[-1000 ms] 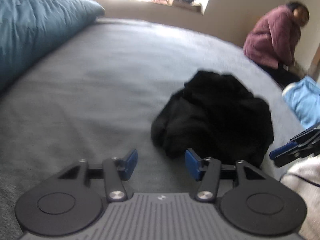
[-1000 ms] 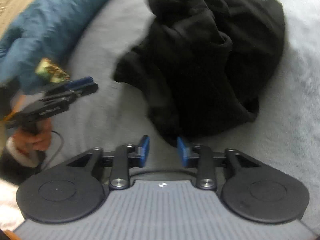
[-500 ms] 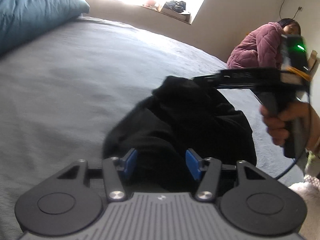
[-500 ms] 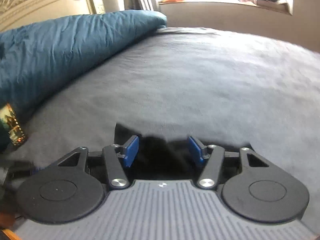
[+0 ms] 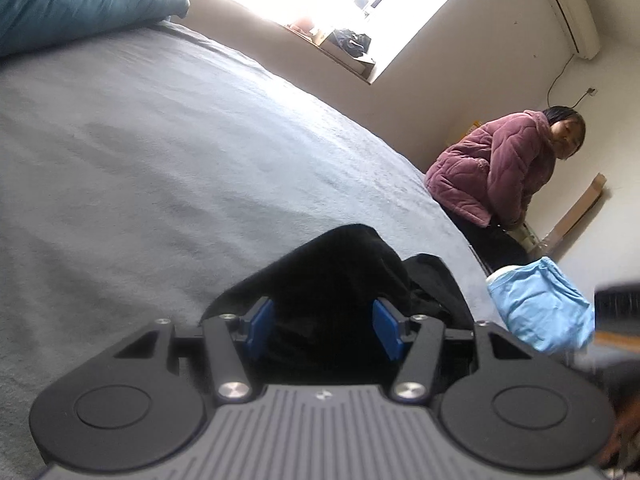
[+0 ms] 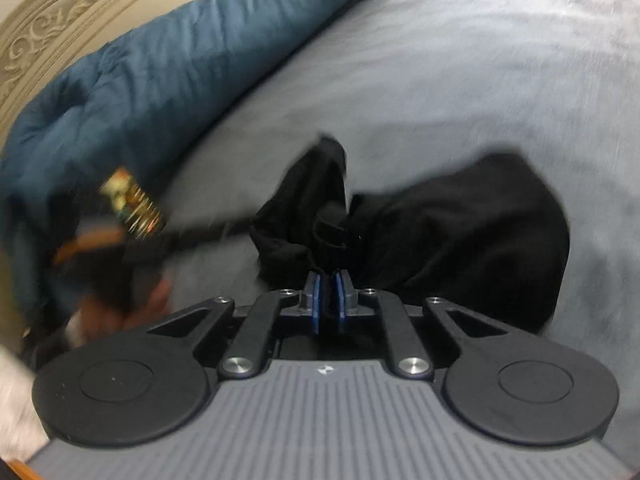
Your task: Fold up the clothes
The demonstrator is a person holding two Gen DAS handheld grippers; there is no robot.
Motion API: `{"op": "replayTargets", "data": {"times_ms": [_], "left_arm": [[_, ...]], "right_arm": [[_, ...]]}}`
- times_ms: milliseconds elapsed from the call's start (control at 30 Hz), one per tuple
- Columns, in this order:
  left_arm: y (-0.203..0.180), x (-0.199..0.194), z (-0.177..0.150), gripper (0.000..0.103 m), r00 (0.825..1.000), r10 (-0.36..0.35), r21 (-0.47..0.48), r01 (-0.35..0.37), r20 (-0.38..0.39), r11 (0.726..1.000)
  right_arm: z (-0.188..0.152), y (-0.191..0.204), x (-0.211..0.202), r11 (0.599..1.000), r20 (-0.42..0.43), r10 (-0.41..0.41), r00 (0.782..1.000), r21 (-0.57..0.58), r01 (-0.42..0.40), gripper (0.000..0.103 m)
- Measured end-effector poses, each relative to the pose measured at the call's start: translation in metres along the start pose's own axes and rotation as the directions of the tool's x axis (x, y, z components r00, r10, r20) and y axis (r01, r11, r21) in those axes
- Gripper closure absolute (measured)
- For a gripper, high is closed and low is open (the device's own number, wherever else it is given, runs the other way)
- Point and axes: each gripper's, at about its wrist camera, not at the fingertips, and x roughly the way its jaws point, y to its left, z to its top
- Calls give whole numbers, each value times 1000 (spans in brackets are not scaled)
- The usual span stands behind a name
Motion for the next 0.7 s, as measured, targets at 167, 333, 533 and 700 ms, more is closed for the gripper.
{"op": "replayTargets", "data": {"times_ms": [167, 333, 533, 700], "left_arm": [[-13, 22, -10, 45, 994, 77, 65, -72, -81, 995], [-23, 26, -15, 47, 988, 126, 81, -119, -91, 990], [-24, 2, -10, 47, 990, 138, 71, -136, -27, 988], [-24, -12, -2, 44, 990, 141, 82, -143, 25, 986]], "right_arm": [[-39, 30, 3, 991, -218, -15, 976, -136, -15, 95], [-19, 37, -35, 979, -55, -75, 996, -194, 63, 79], [42, -12, -61, 972, 209, -235, 949, 32, 234, 47], [76, -46, -14, 951, 117, -249, 962, 217, 219, 46]]}}
